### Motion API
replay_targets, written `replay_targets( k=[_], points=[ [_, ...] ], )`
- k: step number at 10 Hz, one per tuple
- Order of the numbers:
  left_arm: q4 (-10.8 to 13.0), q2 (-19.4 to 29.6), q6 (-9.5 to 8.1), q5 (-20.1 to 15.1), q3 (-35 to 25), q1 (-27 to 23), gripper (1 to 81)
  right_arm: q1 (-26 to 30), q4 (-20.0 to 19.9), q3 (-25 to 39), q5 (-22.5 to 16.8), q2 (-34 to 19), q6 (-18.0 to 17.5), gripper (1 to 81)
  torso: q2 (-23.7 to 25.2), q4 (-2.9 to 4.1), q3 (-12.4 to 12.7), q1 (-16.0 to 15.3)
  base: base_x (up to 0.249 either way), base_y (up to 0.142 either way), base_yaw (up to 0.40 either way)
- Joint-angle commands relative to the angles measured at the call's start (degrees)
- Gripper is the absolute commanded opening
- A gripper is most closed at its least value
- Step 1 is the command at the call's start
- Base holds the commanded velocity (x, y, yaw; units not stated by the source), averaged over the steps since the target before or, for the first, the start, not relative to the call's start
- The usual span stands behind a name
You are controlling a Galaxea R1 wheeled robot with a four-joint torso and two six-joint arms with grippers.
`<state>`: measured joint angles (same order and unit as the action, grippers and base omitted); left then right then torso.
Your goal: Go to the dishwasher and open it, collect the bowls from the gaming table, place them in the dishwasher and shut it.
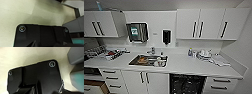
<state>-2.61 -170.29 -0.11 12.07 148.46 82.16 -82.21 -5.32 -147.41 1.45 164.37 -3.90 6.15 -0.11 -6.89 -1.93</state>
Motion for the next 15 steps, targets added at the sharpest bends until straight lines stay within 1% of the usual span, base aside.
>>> replay_targets(
  k=[1,2,3,4,5,6,7,9,12,15],
  points=[
    [0.8,0.2,0.29,-2.2,-0.3,-3.1,81.1,3.3,0.1,-0.2,-3.0,-0.5,0.0,81.1,-5.6,0.00,0.0,1.9,0.000,0.000,0.000],
    [0.7,0.1,0.29,-2.2,-0.3,-3.1,81.1,3.3,0.2,-0.3,-3.1,-0.5,0.0,81.1,-6.1,0.00,2.3,1.9,0.000,0.000,0.000],
    [0.7,0.1,0.29,-2.2,-0.3,-3.1,81.1,3.3,0.3,-0.3,-3.1,-0.5,0.1,81.1,-6.1,0.00,3.7,1.9,0.000,0.000,0.000],
    [0.7,0.1,0.29,-2.2,-0.3,-3.1,81.1,3.3,0.8,-0.3,-3.0,-0.5,0.0,81.1,-6.1,0.00,4.5,1.9,0.000,0.000,0.000],
    [0.7,0.1,0.29,-2.2,-0.3,-3.1,81.1,3.3,0.8,-0.3,-3.0,-0.5,-0.1,81.1,-6.1,0.00,5.9,1.9,0.000,0.000,0.000],
    [0.7,0.1,0.29,-2.2,-0.3,-3.1,81.1,3.4,0.8,-0.3,-3.0,-0.5,-0.1,81.1,-5.1,0.00,6.6,1.2,0.000,0.000,0.000],
    [0.7,0.1,0.29,-2.2,-0.3,-3.1,81.1,3.4,0.8,-0.3,-3.0,-0.5,-0.1,81.1,-5.4,0.00,4.9,1.5,0.000,0.000,0.000],
    [0.7,0.1,0.20,-2.2,-0.3,-3.1,81.1,3.2,0.7,-0.3,-3.0,-0.4,-0.1,81.1,-5.6,0.00,5.7,1.7,0.000,0.000,0.000],
    [0.6,0.3,0.20,-2.2,0.0,-3.1,81.1,2.8,0.7,-1.1,-3.0,0.7,0.0,81.1,-5.6,0.00,5.6,1.7,0.000,0.000,0.000],
    [0.5,-1.1,0.11,-2.7,3.4,-3.0,81.1,1.0,3.2,-6.1,-3.0,4.6,0.9,81.1,-5.6,0.00,5.6,1.7,0.000,0.000,0.000]
  ],
)
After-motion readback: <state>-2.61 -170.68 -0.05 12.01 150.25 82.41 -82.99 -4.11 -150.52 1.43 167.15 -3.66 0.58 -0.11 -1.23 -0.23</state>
